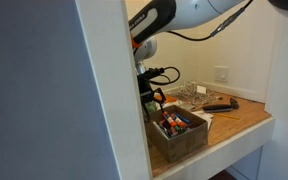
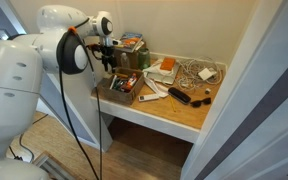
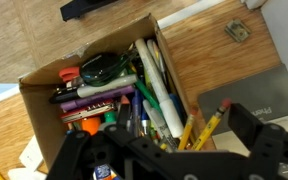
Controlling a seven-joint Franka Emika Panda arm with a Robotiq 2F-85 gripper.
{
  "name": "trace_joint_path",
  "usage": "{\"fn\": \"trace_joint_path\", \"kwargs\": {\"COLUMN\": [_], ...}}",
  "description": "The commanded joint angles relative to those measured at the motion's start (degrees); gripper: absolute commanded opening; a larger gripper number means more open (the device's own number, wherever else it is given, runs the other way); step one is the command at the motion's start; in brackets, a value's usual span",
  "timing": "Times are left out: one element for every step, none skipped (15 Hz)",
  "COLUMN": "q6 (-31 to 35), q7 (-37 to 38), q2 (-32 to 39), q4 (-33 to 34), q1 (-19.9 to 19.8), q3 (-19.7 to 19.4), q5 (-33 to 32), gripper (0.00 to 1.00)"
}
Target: Remove two yellow pencils from the box and place them on the shelf.
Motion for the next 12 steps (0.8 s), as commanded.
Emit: {"fn": "trace_joint_path", "kwargs": {"q6": [-3.71, -4.03, -4.48, -5.35, -6.25, -7.10, -7.99, -8.73, -9.41, -10.08, -10.70, -11.13], "q7": [-0.31, -0.79, -0.81, -0.81, -0.86, -0.84, -0.98, -1.08, -1.20, -1.31, -1.42, -1.61], "q2": [4.63, 5.36, 5.99, 6.61, 7.22, 7.87, 8.49, 9.14, 9.79, 10.40, 11.05, 11.64], "q4": [7.71, 8.76, 9.79, 10.72, 11.64, 12.51, 13.42, 14.35, 15.24, 16.20, 17.10, 18.07], "q1": [1.08, 1.08, 1.20, 1.29, 1.33, 1.42, 1.54, 1.70, 1.85, 1.99, 2.09, 2.20], "q3": [-1.18, -1.06, -1.18, -1.30, -1.37, -1.44, -1.56, -1.73, -1.86, -1.98, -2.08, -2.21], "q5": [1.85, 1.91, 1.81, 1.73, 1.69, 1.64, 1.47, 1.28, 1.18, 1.13, 1.12, 1.06], "gripper": [1.00, 1.00, 1.00, 1.00, 1.00, 1.00, 0.92, 0.80, 0.68, 0.59, 0.52, 0.44]}}
